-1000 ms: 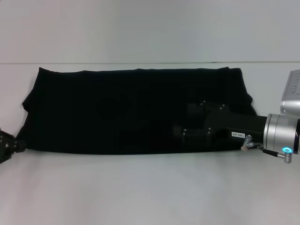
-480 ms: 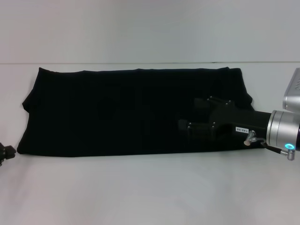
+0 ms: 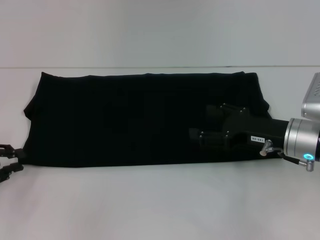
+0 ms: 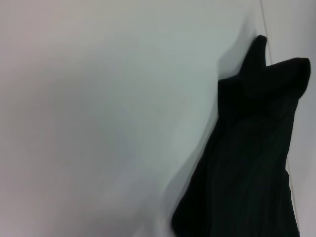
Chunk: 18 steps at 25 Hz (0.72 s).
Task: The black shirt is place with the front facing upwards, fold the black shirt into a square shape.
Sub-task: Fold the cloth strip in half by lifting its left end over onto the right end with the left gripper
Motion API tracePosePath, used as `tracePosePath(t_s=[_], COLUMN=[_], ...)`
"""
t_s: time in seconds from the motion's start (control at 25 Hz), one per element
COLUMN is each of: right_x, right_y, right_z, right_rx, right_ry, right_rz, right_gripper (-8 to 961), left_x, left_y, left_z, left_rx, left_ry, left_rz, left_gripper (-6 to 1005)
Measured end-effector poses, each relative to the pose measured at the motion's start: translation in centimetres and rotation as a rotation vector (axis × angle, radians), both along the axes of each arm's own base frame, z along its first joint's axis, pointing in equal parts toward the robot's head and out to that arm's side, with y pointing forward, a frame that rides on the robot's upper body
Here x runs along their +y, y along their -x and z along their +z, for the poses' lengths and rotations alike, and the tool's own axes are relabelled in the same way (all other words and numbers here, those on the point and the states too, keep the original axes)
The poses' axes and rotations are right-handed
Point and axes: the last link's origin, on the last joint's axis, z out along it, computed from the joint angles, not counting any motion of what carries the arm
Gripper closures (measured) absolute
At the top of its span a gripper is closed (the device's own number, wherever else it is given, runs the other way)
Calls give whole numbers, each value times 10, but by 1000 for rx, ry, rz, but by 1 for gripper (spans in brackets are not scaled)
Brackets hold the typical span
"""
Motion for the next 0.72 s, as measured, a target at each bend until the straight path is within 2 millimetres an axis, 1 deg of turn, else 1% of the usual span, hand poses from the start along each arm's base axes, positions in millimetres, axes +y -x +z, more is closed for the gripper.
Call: tracePosePath(t_s=[0.28,0.72], right_x=[0,0], right_y=[1,3], right_z=[-1,-1], right_rx=[-3,-6], right_ry=[6,8], right_rz=[7,12], right_gripper=[4,5], left_x=[0,7], left_y=[3,3], left_z=[-2,-7], left_rx=[-4,-15], left_ry=[-1,-10], left_rz=[37,70], left_gripper=[484,187])
